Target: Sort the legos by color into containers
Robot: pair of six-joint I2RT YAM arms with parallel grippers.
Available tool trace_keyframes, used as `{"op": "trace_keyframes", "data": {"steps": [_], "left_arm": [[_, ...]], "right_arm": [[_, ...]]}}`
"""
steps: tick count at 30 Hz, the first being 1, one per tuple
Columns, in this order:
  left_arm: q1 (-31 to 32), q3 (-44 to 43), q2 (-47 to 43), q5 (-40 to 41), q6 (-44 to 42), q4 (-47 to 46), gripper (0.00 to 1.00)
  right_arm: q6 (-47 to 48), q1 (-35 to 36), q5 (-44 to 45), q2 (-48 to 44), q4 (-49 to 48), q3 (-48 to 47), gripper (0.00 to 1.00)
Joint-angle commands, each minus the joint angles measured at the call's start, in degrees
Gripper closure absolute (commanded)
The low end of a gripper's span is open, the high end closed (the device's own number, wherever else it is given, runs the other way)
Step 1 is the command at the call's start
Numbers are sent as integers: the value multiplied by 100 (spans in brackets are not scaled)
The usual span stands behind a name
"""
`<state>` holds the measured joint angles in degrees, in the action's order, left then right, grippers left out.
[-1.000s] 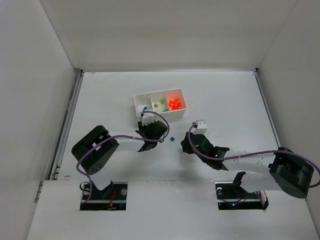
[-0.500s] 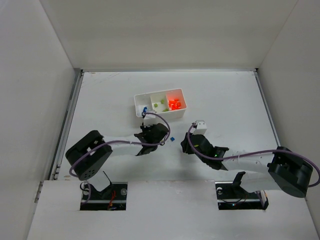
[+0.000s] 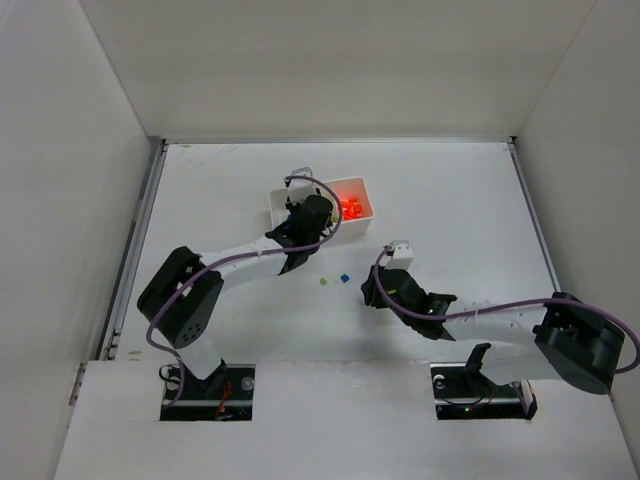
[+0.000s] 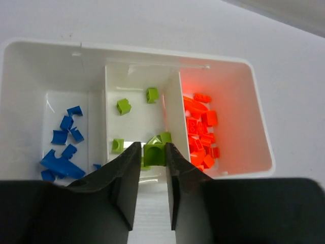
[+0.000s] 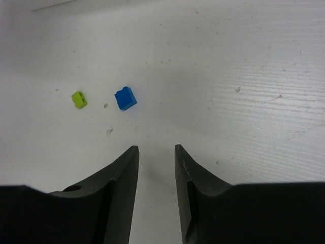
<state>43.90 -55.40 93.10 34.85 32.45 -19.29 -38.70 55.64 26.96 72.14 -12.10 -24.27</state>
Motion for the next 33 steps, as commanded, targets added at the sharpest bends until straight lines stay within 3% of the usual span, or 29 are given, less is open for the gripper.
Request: {"op": "trace_keyframes", "data": {"steps": [1,5,20,26,33], "left_arm": [[-184,-261,165,-409,-168,-216,71],[-202,10,-291,-365,-212,-321,59],[-132,2779,-2858,-374,165,-418,59],[-325,3254,-3438,-462,253,-304,59],[-422,3535,-3790,-620,297,-31,59]], "right_arm": [[-24,83,125,177,-258,-218,57],[99,92,2,774,-188,-543,54],[538,162,459,2251,401,-1633,53],[741,136,415,2480,454,-1818,58],[785,153,389,2560,489,-1888,72]]}}
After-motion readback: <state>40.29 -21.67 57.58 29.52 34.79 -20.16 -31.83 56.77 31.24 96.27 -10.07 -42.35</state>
